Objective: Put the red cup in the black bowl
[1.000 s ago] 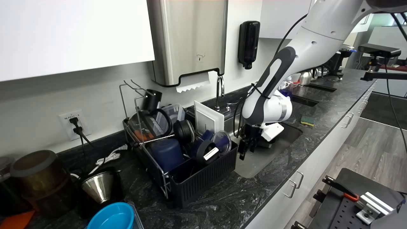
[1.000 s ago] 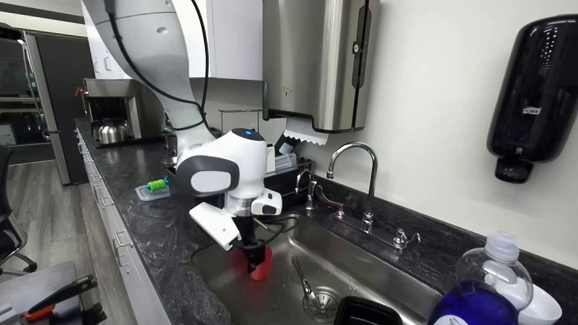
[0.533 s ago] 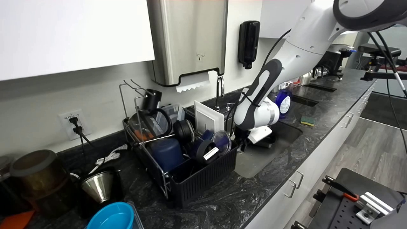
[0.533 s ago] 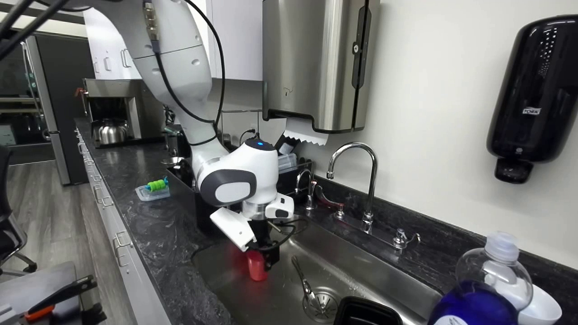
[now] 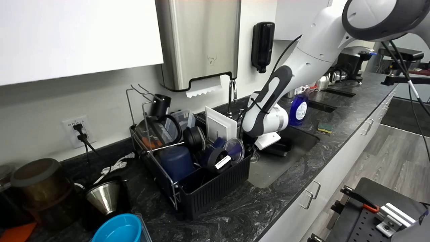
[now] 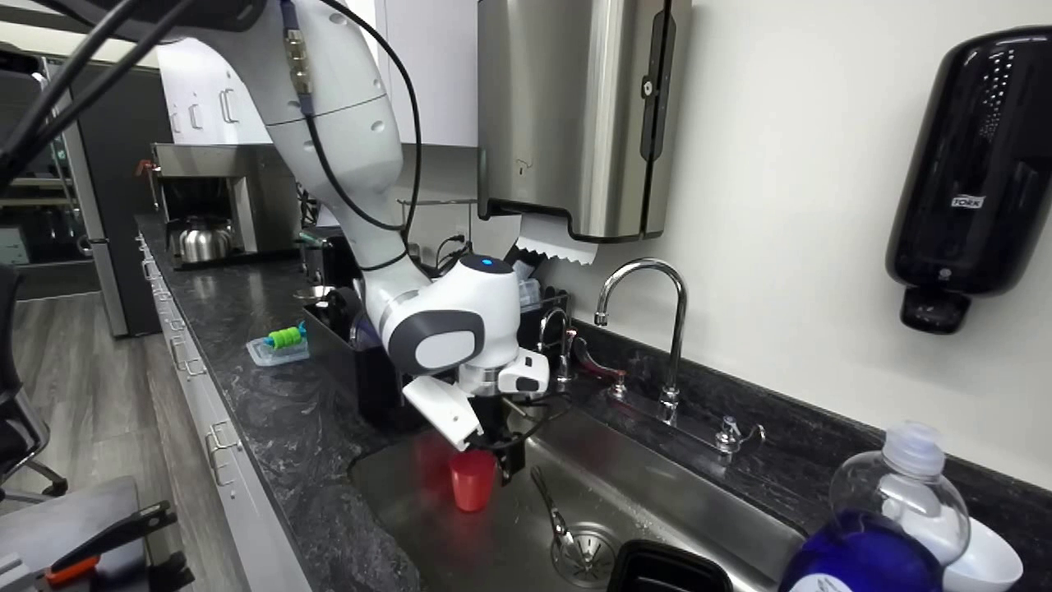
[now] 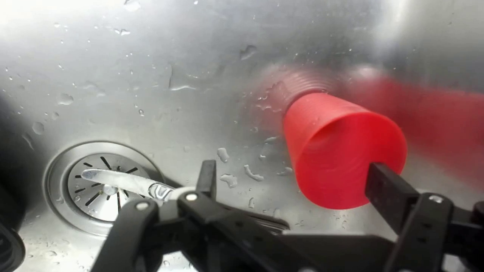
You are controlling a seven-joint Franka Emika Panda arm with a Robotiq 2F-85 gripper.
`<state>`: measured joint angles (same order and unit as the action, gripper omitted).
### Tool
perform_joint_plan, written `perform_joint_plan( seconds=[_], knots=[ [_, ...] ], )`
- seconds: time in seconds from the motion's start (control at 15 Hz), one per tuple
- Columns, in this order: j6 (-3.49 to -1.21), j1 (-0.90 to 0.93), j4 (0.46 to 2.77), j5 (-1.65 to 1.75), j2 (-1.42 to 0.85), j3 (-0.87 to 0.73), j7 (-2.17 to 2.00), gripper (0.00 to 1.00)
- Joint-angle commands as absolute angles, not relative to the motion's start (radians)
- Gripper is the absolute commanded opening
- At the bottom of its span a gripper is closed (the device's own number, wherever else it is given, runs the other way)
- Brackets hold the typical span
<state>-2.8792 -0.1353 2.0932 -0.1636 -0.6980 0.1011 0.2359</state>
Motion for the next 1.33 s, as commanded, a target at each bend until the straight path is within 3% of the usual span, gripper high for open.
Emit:
perform_joint_plan(
  seconds=[0.0,1.27],
  knots=[
    [-2.878,-0.148,2.089,-0.132,-0.704,0.109,0.209,1.0],
    [-2.911,-0.164,2.026,-0.13,-0.794,0.126,0.217,1.0]
  ],
)
